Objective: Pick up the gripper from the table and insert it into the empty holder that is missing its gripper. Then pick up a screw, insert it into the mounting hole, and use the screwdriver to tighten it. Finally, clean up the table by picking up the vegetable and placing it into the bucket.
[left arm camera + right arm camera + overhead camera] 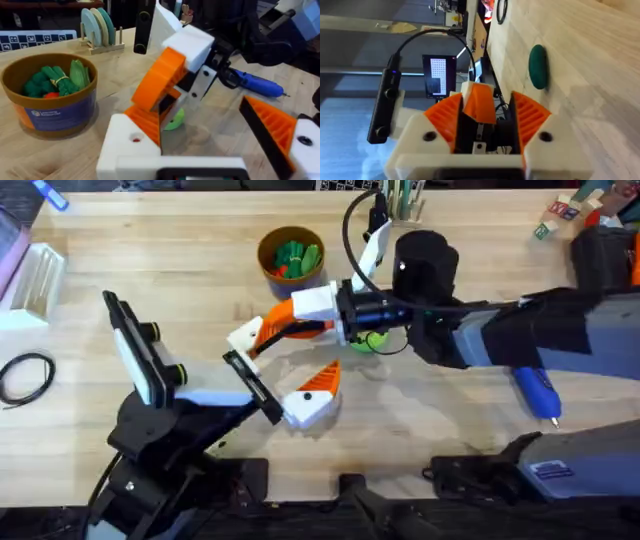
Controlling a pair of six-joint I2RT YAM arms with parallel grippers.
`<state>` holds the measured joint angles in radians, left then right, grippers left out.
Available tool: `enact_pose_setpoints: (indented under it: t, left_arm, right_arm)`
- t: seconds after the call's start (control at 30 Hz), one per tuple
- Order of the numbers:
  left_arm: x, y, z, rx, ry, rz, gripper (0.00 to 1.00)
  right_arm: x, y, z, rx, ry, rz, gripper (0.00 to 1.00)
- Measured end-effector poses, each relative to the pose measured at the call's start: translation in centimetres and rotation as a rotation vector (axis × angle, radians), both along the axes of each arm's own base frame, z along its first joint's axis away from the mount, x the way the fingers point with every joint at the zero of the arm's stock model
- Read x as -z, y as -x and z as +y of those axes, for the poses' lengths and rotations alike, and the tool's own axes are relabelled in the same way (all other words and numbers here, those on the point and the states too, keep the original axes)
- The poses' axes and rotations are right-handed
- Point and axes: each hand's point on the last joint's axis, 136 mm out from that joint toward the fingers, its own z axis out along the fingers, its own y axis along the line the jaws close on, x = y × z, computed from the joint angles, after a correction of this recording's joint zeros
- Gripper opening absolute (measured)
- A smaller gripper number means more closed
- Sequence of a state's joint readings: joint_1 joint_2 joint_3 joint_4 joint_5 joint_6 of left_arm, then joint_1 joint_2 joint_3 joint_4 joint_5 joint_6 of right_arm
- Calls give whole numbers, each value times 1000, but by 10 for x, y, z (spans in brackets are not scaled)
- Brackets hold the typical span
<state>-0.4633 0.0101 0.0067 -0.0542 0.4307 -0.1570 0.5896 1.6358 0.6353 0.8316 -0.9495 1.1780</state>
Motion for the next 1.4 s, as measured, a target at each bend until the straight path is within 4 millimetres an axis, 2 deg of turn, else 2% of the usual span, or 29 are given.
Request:
enact_pose_setpoints:
  t: [0.13,0.2,0.23,0.43,0.63,0.73,0.83,0.9,1.0,1.03,1.07,1.2,1.3,1.33,1.4]
  left_arm:
    - [0,0,0,2,0,0,957]
    - [0,0,0,3,0,0,957]
    - [0,0,0,3,0,0,957]
    - [0,0,0,3,0,0,957]
    - [0,0,0,3,-1,-1,956]
    - [0,0,0,3,-2,-2,956]
    - [0,0,0,4,-2,-2,956]
    - [0,0,0,4,-2,-3,956]
    - [0,0,0,4,-2,-3,957]
    - [0,0,0,4,-2,-3,957]
    - [0,0,0,4,-2,-3,957]
    - [0,1,0,4,-2,-3,957]
    - [0,1,-1,5,-2,-3,957]
    - [0,1,-1,6,-2,-3,955]
    - [0,1,-1,7,-2,-3,956]
  right_arm:
    - [0,1,0,-6,-1,-7,750]
    - [0,1,0,-10,-2,-15,888]
    - [0,0,-1,-9,-2,-25,915]
    - [0,-16,-13,28,0,-117,936]
    - [-17,-55,-31,103,5,-250,937]
    - [-13,-79,-46,155,86,-253,938]
    - [-5,-91,-67,203,209,-245,941]
    - [-2,-90,-83,223,315,-261,940]
    - [-8,-81,-101,225,492,-343,941]
    - [-13,-67,-116,205,685,-457,942]
    - [-10,-61,-120,189,756,-488,942]
    - [21,-33,-132,46,1010,-554,942]
    - [45,-25,-131,-55,1121,-586,940]
    - [52,-24,-130,-84,1149,-597,917]
    - [64,-22,-127,-128,1186,-612,797]
